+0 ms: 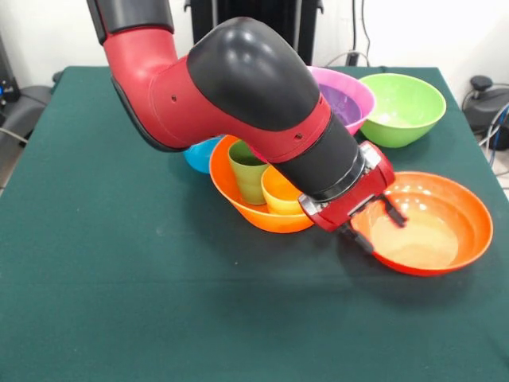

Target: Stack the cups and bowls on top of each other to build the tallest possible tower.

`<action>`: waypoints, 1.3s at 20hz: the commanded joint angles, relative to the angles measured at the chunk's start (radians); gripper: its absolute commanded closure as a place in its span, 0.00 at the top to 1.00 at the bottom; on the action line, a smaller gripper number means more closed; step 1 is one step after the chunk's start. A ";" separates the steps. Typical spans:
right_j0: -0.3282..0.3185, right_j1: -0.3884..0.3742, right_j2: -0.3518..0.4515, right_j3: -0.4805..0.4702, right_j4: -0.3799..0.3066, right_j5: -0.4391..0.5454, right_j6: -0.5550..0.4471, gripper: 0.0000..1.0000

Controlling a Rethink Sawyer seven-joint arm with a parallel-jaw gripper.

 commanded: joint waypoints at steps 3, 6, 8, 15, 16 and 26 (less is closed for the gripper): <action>-0.036 0.019 0.130 0.020 -0.030 -0.075 -0.031 1.00; -0.038 0.015 0.135 0.017 -0.044 -0.084 -0.019 1.00; -0.033 0.006 0.128 0.012 -0.045 -0.069 -0.002 1.00; -0.020 0.008 0.113 -0.022 -0.065 -0.025 -0.016 1.00; -0.014 0.005 0.102 -0.028 -0.067 -0.014 -0.010 1.00; 0.035 -0.001 0.042 -0.130 -0.109 0.035 -0.027 1.00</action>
